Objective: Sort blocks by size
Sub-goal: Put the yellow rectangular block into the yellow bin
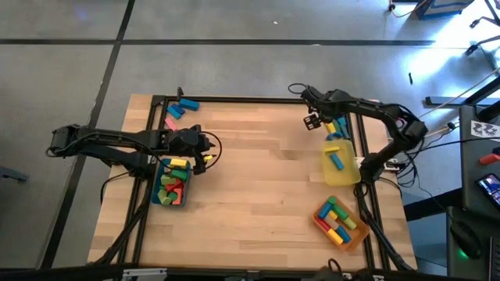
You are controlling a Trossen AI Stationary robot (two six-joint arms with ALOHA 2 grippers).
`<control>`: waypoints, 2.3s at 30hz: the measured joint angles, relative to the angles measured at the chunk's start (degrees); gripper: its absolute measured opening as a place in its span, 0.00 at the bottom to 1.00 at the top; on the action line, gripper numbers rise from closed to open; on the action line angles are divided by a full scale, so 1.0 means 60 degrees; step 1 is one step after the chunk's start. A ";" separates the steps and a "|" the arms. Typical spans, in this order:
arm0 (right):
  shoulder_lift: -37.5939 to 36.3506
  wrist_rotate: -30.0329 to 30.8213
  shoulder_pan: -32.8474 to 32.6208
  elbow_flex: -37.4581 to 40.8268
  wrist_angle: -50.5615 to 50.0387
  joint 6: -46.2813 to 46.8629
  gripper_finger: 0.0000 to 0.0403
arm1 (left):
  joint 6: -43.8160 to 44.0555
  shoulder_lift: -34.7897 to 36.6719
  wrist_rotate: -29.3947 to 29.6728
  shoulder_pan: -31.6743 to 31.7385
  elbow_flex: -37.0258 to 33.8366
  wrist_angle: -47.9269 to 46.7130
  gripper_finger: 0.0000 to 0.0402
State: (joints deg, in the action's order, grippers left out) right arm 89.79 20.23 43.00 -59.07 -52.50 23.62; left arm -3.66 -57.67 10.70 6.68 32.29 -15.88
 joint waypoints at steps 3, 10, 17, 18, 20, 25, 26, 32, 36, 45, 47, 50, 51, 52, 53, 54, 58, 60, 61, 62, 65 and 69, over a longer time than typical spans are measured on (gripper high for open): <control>0.0454 -0.0355 0.0346 0.0000 0.0105 0.0007 0.70 | -0.0004 0.0000 -0.0001 0.0003 0.0000 0.0000 0.42; 0.1332 -0.1082 0.0903 0.0000 0.0522 -0.0265 0.70 | -0.0047 0.0000 -0.0001 0.0003 0.0000 0.0000 0.42; 0.1712 -0.1298 0.1522 0.0000 0.0713 -0.0470 0.70 | -0.0066 0.0000 0.0001 0.0003 0.0000 0.0000 0.42; 0.1725 -0.1302 0.1583 0.0000 0.0785 -0.0471 0.70 | -0.0066 0.0000 -0.0001 0.0000 0.0000 0.0000 0.42; 0.1735 -0.1336 0.1678 0.0000 0.0830 -0.0488 0.70 | -0.0066 0.0000 0.0001 0.0001 0.0000 0.0000 0.42; 0.1735 -0.2001 0.1738 0.0000 0.0948 -0.0514 0.70 | -0.0066 0.0000 -0.0001 0.0003 0.0000 0.0003 0.42; 0.1731 -0.2060 0.1720 -0.0004 0.0974 -0.0521 0.70 | -0.0066 0.0000 0.0002 0.0003 0.0000 0.0000 0.42; 0.1714 -0.2391 0.1720 -0.0015 0.1022 -0.0560 0.70 | -0.0062 0.0000 0.0001 0.0001 0.0000 -0.0004 0.42; 0.1697 -0.2822 0.1579 -0.0029 0.1022 -0.0601 0.70 | -0.0062 0.0000 -0.0001 0.0003 0.0000 0.0001 0.42; 0.1646 -0.3028 0.0943 -0.0368 0.0816 -0.1275 0.70 | -0.0058 0.0000 -0.0001 0.0002 0.0000 0.0009 0.42; 0.1640 -0.2952 0.0846 -0.0448 0.0638 -0.1292 0.70 | -0.0058 0.0000 -0.0001 0.0003 0.0000 0.0007 0.42; 0.1636 -0.2710 0.0809 -0.0470 0.0263 -0.1494 0.70 | -0.0058 0.0000 -0.0001 0.0003 0.0000 0.0007 0.42; 0.1638 -0.2539 0.0809 -0.0467 0.0204 -0.1526 0.70 | -0.0058 0.0000 -0.0001 0.0003 0.0000 0.0004 0.42; 0.1636 -0.2389 0.0812 -0.0448 0.0170 -0.1535 0.70 | -0.0056 0.0000 0.0001 -0.0001 0.0000 0.0004 0.42; 0.1633 -0.2304 0.0825 -0.0411 0.0165 -0.1572 0.70 | -0.0058 0.0000 -0.0001 -0.0001 0.0000 0.0004 0.42; 0.1633 -0.2273 0.0835 -0.0361 0.0172 -0.1688 0.70 | -0.0058 0.0000 0.0003 0.0000 0.0000 0.0003 0.42; 0.1633 -0.2436 0.0973 -0.0071 0.0340 -0.2082 0.70 | -0.0033 -0.0001 -0.0001 0.0001 0.0000 0.0000 0.42; 0.1633 -0.2542 0.1025 0.0134 0.0430 -0.2306 0.70 | -0.0033 -0.0002 0.0001 0.0001 0.0000 0.0000 0.42; 0.1633 -0.2549 0.1043 0.0227 0.0475 -0.2465 0.70 | -0.0033 -0.0002 -0.0001 0.0001 0.0000 0.0000 0.42; 0.1633 -0.2549 0.1046 0.0313 0.0566 -0.2514 0.70 | -0.0033 -0.0004 0.0001 0.0003 0.0000 0.0004 0.42; 0.1587 -0.2553 0.1046 0.0485 0.0801 -0.2709 0.70 | -0.0033 -0.0004 -0.0001 -0.0001 0.0000 0.0017 0.42; 0.1578 -0.2569 0.1042 0.0533 0.0926 -0.2815 0.67 | -0.0032 -0.0004 -0.0001 0.0002 0.0000 0.0044 0.42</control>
State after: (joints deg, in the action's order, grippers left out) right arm 99.26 4.81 49.25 -55.87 -46.94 6.73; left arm -3.85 -57.69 10.70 6.69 32.29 -15.62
